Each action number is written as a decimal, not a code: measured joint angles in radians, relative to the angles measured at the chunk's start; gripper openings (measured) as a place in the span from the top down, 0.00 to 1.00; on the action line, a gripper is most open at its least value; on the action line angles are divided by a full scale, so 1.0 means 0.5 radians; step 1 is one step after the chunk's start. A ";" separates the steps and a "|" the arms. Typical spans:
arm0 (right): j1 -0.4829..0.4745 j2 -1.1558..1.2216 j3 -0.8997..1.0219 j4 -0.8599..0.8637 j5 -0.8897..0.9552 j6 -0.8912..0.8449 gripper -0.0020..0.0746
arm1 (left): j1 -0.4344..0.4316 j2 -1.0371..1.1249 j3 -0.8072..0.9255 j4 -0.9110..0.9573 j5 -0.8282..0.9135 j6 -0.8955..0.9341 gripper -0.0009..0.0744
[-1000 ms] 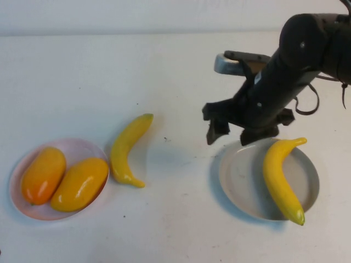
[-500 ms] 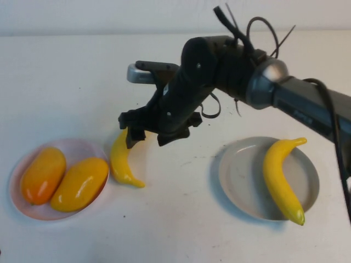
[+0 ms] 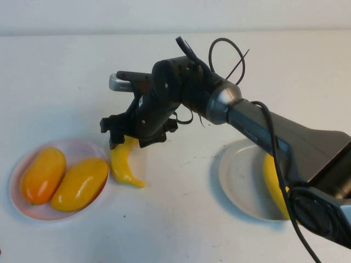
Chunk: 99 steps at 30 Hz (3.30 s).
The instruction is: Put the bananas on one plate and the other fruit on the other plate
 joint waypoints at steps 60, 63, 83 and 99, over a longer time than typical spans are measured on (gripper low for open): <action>-0.303 -1.191 1.859 -0.479 -0.054 0.267 0.52 | 0.000 0.000 0.000 0.000 0.002 0.000 0.99; -0.307 -1.189 1.859 -0.478 -0.050 0.267 0.47 | 0.000 0.000 0.000 0.000 0.002 0.000 0.99; -0.217 -1.941 2.425 -0.505 -0.138 0.151 0.93 | 0.000 0.000 0.000 0.000 0.002 0.000 0.99; -0.217 -2.948 2.900 -0.520 0.184 -0.266 0.99 | 0.000 0.000 0.000 0.000 0.002 0.000 0.99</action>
